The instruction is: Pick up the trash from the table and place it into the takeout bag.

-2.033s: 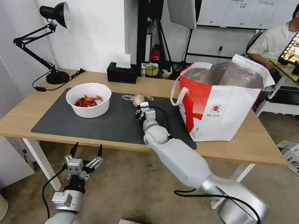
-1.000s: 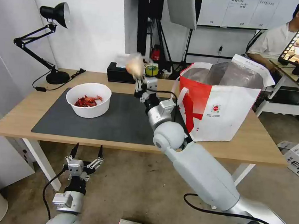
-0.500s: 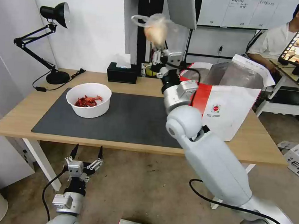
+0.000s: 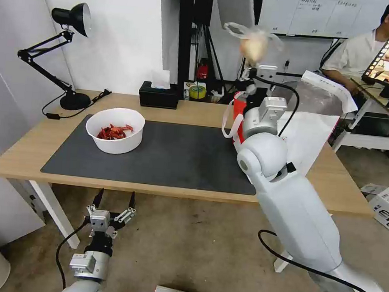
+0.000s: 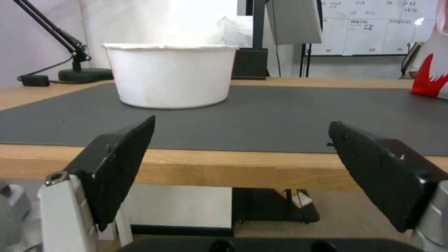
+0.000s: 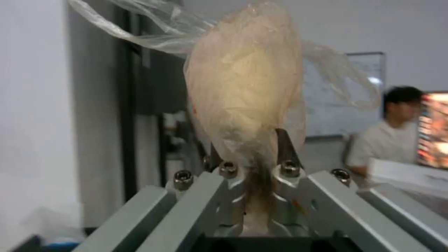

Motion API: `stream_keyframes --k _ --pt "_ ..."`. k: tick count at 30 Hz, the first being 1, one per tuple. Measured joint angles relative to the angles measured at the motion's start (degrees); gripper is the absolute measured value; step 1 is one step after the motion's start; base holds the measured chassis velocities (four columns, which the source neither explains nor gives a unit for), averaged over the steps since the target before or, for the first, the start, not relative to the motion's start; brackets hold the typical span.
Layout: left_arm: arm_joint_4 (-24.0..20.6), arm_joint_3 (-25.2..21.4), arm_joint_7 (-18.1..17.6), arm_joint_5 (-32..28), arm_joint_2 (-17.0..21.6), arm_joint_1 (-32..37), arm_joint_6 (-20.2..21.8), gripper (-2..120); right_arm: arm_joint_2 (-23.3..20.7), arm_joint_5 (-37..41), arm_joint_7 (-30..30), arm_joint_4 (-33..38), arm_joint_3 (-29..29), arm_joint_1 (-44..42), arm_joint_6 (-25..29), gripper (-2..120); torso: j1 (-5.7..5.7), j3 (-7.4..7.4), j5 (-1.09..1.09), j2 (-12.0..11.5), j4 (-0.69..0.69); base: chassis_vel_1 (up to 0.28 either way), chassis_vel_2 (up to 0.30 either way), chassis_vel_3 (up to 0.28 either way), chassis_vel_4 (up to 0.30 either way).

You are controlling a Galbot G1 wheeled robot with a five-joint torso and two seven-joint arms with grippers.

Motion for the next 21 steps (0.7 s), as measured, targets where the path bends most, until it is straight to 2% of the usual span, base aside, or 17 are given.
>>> stream_keyframes --k 11,21 --pt "0.6 0.1 0.0 0.1 0.0 -0.2 -0.6 100 0.3 -1.8 4.9 -3.9 4.1 -1.3 -5.5 2 0.00 0.00 0.00 0.0 0.00 0.000 0.000 0.000 0.000" --pt "0.9 0.6 0.1 0.4 -0.3 -0.4 -0.7 100 0.6 3.6 8.1 -5.3 5.0 -1.3 -8.3 3 0.00 0.00 0.00 0.0 0.00 0.000 0.000 0.000 0.000"
